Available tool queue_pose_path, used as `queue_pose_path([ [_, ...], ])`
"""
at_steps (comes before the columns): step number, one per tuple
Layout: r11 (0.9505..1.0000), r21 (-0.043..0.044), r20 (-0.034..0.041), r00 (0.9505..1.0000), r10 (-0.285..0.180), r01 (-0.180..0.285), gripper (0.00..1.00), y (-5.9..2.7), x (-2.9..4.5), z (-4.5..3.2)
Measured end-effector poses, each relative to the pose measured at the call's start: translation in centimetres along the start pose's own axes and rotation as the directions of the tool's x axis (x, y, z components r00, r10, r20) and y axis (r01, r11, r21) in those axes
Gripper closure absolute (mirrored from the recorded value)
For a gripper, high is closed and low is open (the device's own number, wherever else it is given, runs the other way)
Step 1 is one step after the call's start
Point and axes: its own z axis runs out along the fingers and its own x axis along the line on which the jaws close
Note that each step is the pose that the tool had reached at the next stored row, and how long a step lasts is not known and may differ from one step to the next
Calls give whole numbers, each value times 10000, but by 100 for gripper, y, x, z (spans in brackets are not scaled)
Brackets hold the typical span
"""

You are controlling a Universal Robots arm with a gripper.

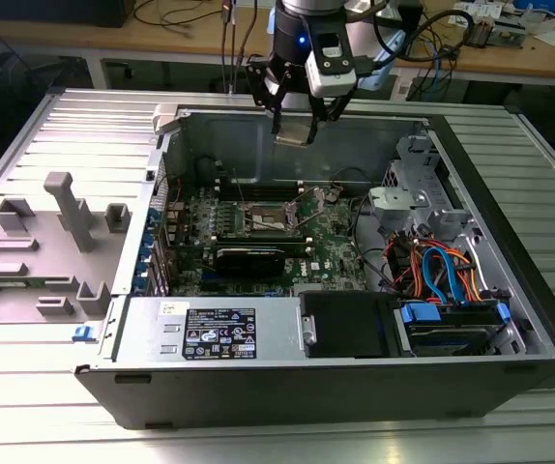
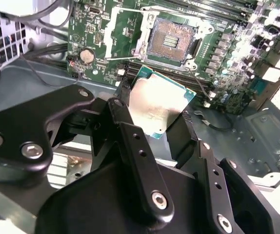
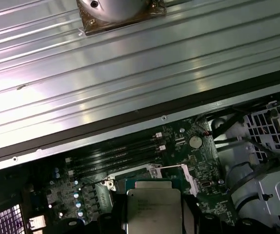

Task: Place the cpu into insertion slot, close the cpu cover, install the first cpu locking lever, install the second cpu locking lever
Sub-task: 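Place the cpu into insertion slot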

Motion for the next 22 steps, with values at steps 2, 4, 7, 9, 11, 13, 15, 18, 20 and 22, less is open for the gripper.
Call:
queue_pose_path([
  [2,9991,-9,37,9991,424,-424,46,-1,0,11],
  [4,9975,-13,61,9975,701,-701,46,-14,-3,20],
  [7,9966,-17,71,9966,819,-819,46,-37,-10,26],
  [9,9954,-21,83,9954,959,-959,46,-45,-12,34],
  [11,9927,-26,103,9927,1203,-1203,46,-47,-14,45],
  [13,9886,-37,128,9885,1506,-1506,46,-48,-14,59],
  [15,9810,-52,163,9808,1942,-1941,46,-50,-14,79],
  [18,9610,-86,230,9608,2764,-2763,46,-54,-15,117],
  [20,9517,-99,254,9513,3071,-3069,46,-55,-15,131],
  [22,9345,-124,292,9341,3558,-3556,46,-57,-16,155],
])
